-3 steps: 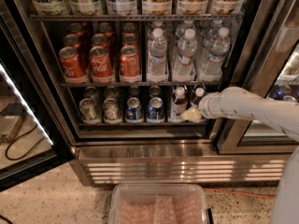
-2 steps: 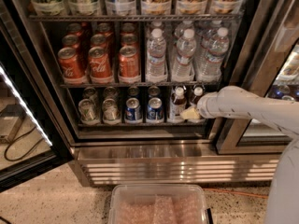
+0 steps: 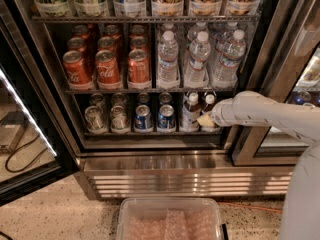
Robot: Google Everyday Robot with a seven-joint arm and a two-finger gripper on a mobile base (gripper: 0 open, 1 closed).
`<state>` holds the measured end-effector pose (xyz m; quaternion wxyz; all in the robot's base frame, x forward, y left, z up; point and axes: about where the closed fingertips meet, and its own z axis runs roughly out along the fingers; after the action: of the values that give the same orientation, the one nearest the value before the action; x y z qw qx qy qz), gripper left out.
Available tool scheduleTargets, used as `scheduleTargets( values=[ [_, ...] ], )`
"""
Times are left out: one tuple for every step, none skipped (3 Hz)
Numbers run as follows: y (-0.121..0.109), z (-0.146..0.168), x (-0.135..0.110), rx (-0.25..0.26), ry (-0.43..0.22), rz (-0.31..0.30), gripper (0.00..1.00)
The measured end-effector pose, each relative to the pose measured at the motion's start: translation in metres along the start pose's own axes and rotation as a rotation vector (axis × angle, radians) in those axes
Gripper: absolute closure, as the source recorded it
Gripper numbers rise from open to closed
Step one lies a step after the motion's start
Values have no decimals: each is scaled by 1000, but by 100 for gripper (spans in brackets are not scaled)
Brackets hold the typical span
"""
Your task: Pick blue plastic bottle from bottom shelf of fridge
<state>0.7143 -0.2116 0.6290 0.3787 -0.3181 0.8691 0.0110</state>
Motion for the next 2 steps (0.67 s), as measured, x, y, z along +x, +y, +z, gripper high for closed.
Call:
scheduleTargets(
  values=[
    [0, -2, -1, 0, 0, 0, 91],
    [1, -1, 3, 1, 6, 9, 100]
  ],
)
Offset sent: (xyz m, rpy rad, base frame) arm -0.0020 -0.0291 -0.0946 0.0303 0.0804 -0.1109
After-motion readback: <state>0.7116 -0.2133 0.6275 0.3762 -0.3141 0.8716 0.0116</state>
